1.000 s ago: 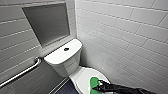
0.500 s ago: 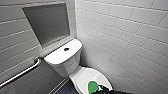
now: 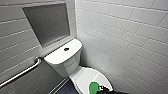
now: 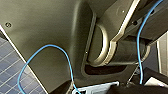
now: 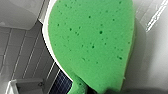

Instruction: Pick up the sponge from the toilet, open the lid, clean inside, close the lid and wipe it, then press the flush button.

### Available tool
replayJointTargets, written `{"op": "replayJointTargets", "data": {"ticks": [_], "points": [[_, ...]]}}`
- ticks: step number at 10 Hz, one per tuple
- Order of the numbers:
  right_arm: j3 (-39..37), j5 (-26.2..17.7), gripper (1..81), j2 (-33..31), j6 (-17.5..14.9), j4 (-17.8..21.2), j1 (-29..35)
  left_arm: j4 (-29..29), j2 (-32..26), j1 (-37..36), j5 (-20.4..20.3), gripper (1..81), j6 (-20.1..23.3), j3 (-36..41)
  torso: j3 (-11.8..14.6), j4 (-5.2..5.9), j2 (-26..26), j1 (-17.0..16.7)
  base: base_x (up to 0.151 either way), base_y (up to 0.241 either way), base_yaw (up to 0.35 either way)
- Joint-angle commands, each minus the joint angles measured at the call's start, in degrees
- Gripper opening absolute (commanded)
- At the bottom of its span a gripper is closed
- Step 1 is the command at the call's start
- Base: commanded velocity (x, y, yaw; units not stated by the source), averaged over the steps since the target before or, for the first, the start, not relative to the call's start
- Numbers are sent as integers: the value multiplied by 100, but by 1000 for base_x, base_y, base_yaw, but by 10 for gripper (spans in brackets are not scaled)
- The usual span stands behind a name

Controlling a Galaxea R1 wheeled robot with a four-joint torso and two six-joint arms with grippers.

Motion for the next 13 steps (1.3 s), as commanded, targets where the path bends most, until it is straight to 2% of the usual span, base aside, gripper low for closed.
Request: {"op": "replayJointTargets", "data": {"ticks": [1,3,4,6,8,10,13], "points": [[1676,-266,10,-1030,125,51,1014,56,-17,138,439,811,14,118,0,0,0,0,0,0,0],[2920,-152,10,-1955,284,78,1138,56,-113,-12,439,811,23,241,0,0,0,0,0,0,0],[3270,-144,10,-2365,389,86,1112,73,-295,-90,439,811,32,544,0,0,0,0,0,0,0],[3951,32,10,-3126,469,148,989,73,-859,-346,448,811,58,1520,0,0,0,0,0,0,0],[4792,357,10,-4263,495,157,534,73,-1455,-662,457,811,76,2444,0,0,0,0,0,0,0],[4936,445,10,-4838,495,131,-109,73,-1930,-1014,518,811,67,3033,0,0,0,0,0,0,0],[4498,621,10,-4911,478,113,-1286,56,-2748,-1550,536,811,49,4036,0,0,0,0,0,0,0]]}}
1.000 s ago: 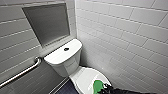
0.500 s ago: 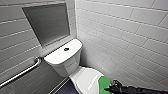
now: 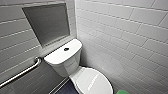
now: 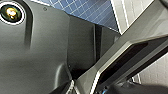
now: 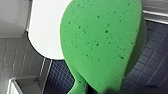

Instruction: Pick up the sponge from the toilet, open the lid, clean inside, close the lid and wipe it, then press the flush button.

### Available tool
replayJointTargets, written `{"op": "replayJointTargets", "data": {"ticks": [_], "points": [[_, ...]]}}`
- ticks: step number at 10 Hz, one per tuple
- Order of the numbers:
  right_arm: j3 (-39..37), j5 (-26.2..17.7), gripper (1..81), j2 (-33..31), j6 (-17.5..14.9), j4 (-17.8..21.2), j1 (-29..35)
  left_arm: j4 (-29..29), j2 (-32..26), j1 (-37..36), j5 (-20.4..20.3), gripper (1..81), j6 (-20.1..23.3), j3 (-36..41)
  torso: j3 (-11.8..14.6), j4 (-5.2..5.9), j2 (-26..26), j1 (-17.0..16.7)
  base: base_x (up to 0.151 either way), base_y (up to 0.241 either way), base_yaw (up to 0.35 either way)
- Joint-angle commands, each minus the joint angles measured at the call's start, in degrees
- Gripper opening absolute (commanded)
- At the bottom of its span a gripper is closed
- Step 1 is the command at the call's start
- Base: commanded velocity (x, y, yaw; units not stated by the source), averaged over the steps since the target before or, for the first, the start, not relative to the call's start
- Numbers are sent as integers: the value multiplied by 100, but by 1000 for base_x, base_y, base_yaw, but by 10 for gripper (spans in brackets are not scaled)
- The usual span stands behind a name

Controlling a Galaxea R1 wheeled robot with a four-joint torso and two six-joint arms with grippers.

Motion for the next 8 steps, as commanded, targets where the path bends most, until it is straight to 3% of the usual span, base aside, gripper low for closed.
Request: {"op": "replayJointTargets", "data": {"ticks": [1,3,4,8], "points": [[56,97,10,-316,81,89,-786,19,-832,-581,419,811,31,1065,0,0,0,0,0,0,0],[87,97,10,-368,20,72,-1383,-8,-1263,-1186,507,811,-100,1425,0,0,0,0,0,0,0],[264,131,10,-455,20,64,-1734,-17,-1500,-1486,498,811,-370,1576,0,0,0,0,0,0,0],[80,1099,10,-307,-68,-16,-3132,10,-1687,-2400,472,811,-2078,1612,0,0,0,0,0,0,0]]}}
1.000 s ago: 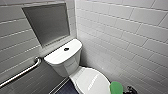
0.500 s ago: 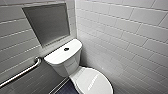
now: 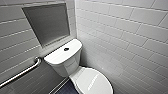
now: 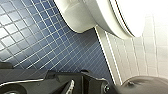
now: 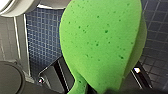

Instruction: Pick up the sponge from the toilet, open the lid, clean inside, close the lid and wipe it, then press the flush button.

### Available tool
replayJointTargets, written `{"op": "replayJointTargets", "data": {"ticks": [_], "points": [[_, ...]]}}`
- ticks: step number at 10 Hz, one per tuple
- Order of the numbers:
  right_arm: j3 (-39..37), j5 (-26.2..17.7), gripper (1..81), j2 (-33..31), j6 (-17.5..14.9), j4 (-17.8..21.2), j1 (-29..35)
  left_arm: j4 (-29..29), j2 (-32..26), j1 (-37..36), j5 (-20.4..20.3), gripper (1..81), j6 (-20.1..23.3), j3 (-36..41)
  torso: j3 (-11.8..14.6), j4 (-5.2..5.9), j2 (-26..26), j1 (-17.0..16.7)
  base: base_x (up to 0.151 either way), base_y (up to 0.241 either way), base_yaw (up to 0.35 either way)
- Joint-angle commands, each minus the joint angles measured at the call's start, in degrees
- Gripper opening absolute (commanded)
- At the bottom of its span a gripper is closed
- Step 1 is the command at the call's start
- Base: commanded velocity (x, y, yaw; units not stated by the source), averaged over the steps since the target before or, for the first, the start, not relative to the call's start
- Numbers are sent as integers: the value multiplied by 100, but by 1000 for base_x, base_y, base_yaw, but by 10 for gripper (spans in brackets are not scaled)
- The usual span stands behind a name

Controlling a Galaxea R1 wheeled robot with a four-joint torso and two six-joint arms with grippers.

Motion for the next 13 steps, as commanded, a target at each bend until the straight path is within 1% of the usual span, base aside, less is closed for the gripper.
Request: {"op": "replayJointTargets", "data": {"ticks": [1,2,3,4,5,6,8,10,11,13], "points": [[159,206,10,-152,-51,-35,-689,67,-271,-534,224,811,-621,236,0,0,0,0,0,0,0],[301,232,10,-152,-60,-53,-926,24,-210,-622,137,811,-630,228,0,0,0,0,0,0,0],[319,363,10,-73,-78,-253,-1059,5,-139,-666,23,811,-699,185,0,0,0,0,0,0,0],[292,469,10,42,-77,-448,-1173,14,46,-684,-207,811,-955,-18,0,0,0,0,0,0,0],[231,487,10,173,-77,-484,-1244,31,446,-710,-434,811,-1217,-507,0,0,0,0,0,0,0],[125,487,10,297,-77,-484,-1270,58,845,-780,-453,811,-1342,-827,0,0,0,0,0,0,0],[81,487,10,393,-77,-492,-1288,67,1380,-991,-409,811,-1351,-1152,0,0,0,0,0,0,0],[90,487,10,508,-77,-589,-1305,14,1670,-1202,-418,811,-1351,-1327,0,0,0,0,0,0,0],[81,496,10,543,-77,-598,-1305,5,1881,-1255,-435,811,-1455,-1632,0,0,0,0,0,0,0],[64,505,10,561,-86,-624,-1288,49,2391,-1360,-444,811,-1807,-2380,0,0,0,0,0,0,0]]}}
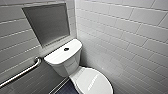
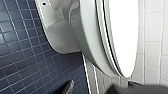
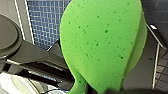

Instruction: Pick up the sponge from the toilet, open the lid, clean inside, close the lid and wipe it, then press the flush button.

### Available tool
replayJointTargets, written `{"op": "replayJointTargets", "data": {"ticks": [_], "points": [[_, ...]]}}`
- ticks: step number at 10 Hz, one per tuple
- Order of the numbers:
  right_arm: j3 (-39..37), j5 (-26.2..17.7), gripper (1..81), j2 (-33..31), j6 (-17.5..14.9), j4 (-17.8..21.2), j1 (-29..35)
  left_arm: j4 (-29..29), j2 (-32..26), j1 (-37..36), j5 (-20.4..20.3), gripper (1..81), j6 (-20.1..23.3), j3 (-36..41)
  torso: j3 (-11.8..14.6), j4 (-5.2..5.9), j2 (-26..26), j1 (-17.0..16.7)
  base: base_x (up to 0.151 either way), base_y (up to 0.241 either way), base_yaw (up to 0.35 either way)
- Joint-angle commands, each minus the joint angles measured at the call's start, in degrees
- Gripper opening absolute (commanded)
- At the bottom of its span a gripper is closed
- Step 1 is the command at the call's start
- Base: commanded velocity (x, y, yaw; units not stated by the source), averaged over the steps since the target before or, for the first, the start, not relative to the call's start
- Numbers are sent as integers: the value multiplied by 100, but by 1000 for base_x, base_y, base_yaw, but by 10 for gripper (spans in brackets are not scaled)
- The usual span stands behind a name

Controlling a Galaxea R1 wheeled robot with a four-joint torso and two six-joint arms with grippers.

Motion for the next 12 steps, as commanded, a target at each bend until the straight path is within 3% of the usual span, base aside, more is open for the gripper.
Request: {"op": "replayJointTargets", "data": {"ticks": [1,8,12], "points": [[150,-413,10,-261,-22,-234,45,73,511,-577,141,811,-345,-538,0,0,0,0,0,0,0],[-17,-299,10,-112,-5,-243,203,99,1698,-1140,185,811,-644,-1997,0,0,0,0,0,0,0],[-158,-221,10,-32,13,-243,256,55,1707,-1341,203,811,-862,-1900,0,0,0,0,0,0,0]]}}
